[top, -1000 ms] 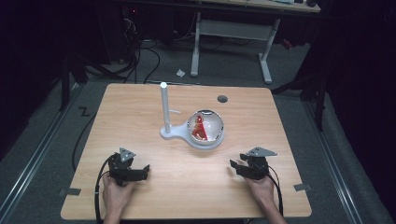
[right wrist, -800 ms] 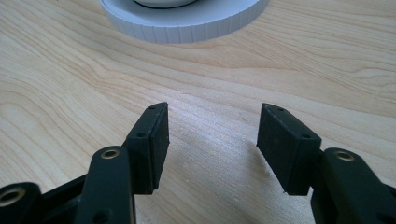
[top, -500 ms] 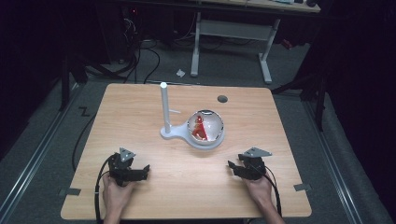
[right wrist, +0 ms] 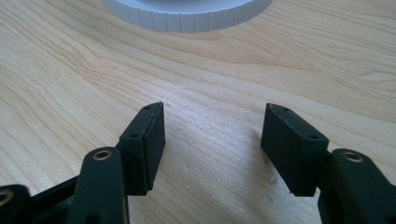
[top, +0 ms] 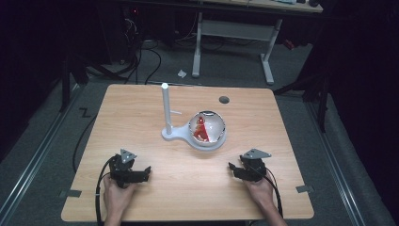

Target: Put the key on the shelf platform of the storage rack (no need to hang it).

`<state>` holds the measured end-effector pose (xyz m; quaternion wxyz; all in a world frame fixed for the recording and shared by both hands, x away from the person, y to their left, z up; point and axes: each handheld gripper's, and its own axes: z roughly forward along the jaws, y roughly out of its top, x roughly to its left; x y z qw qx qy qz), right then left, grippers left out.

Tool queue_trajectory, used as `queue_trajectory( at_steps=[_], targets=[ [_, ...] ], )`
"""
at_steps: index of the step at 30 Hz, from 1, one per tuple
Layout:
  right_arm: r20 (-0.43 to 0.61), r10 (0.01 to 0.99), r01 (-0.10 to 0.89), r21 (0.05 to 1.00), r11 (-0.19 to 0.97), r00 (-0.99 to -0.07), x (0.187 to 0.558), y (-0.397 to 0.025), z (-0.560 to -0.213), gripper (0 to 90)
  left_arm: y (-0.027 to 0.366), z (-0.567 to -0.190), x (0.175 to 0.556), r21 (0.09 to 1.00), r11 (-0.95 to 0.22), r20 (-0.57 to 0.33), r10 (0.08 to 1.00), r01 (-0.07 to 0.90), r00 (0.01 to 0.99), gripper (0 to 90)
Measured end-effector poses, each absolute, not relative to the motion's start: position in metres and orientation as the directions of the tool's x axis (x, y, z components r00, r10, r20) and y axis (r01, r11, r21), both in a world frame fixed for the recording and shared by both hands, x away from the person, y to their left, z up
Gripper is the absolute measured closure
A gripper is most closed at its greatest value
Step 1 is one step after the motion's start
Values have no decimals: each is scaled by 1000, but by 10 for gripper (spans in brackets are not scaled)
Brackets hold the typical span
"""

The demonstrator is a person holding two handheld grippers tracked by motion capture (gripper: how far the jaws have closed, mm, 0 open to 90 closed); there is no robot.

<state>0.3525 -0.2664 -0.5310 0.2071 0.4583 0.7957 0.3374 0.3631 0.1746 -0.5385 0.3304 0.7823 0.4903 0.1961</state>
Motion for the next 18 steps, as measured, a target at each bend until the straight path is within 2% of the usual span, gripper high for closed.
queue_trajectory(
  at_steps=[18],
  targets=[
    [-19,873,598,721,350,-488,351,-266,-531,338,175,-538,363,709,-301,-17,897,638,442,31]
  ],
)
